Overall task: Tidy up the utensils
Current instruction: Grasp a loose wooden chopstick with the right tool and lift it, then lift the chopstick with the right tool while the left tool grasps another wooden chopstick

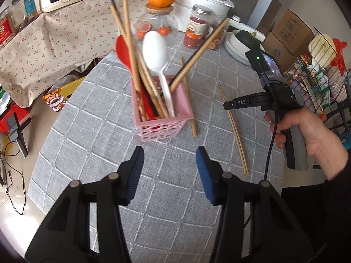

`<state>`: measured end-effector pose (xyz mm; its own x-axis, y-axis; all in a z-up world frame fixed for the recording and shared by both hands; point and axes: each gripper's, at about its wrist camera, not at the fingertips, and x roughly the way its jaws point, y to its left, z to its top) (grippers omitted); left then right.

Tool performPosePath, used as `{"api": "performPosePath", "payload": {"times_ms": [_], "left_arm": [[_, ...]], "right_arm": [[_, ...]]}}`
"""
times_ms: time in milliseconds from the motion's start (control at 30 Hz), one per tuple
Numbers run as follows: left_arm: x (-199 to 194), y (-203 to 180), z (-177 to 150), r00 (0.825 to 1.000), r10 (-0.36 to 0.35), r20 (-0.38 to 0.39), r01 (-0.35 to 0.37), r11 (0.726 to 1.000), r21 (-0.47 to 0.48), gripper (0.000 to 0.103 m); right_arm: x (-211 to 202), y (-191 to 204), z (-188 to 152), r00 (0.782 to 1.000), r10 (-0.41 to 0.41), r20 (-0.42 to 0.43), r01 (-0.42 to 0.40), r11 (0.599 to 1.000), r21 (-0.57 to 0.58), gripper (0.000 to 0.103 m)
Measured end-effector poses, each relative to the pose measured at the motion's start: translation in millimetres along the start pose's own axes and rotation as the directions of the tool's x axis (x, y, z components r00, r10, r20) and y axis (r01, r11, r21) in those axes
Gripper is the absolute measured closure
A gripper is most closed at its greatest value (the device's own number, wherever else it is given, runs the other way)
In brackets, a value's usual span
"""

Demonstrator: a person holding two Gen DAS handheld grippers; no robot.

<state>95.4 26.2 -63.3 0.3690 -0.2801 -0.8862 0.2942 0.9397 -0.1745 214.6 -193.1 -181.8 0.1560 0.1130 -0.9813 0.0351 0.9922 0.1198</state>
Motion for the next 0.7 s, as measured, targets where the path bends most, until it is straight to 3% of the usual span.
{"api": "performPosePath", "payload": {"times_ms": [100, 200, 300, 467, 700], "left_arm": [[4.6, -31.6, 3.7, 1.0, -0.008, 0.003, 0.007, 0.999, 0.041, 0.057], [19.9, -79.6, 6.4, 1.0, -0.008, -0.009, 0.009, 0.988, 0.156, 0.061], [44.5, -121.1, 18.0, 0.999, 0.034, -0.016, -0.029, 0.973, 0.227, 0.063], [107.4, -147.0, 77.2, 0.991, 0.125, -0.045, -0.114, 0.976, 0.185, 0.063], [189.3, -131.8, 147.8, 0.952, 0.299, -0.059, -0.291, 0.95, 0.115, 0.063]], "right_arm": [[-27.0, -33.4, -9.9, 0.998, 0.027, 0.049, -0.027, 1.0, 0.012, 0.095], [-42.6, -65.8, -23.9, 0.997, 0.039, 0.063, -0.042, 0.998, 0.044, 0.095], [-48.7, -94.5, -37.5, 0.996, 0.062, 0.057, -0.066, 0.996, 0.063, 0.095], [-48.6, -135.8, -60.1, 0.995, 0.088, 0.042, -0.092, 0.992, 0.082, 0.095], [-61.7, -151.2, -68.8, 0.987, 0.15, 0.067, -0.155, 0.985, 0.077, 0.095]]}}
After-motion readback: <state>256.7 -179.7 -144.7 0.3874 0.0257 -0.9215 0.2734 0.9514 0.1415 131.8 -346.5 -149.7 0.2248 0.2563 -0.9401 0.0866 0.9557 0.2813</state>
